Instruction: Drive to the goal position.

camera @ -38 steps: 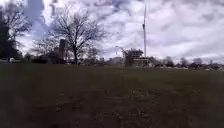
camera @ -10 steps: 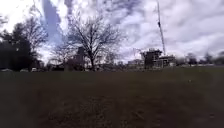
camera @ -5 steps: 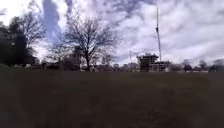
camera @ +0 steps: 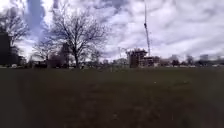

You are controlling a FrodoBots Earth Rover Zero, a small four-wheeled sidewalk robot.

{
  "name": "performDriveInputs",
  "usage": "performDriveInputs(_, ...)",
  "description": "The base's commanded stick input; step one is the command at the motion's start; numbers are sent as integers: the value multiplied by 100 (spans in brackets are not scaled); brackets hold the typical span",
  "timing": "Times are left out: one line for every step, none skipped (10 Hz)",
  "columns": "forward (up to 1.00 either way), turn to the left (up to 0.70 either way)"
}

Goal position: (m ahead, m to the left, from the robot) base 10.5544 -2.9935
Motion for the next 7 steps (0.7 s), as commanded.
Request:
performDriveInputs(70, 27)
performDriveInputs(70, 27)
performDriveInputs(70, 27)
performDriveInputs(70, 27)
performDriveInputs(70, 27)
performDriveInputs(70, 27)
performDriveInputs(70, 27)
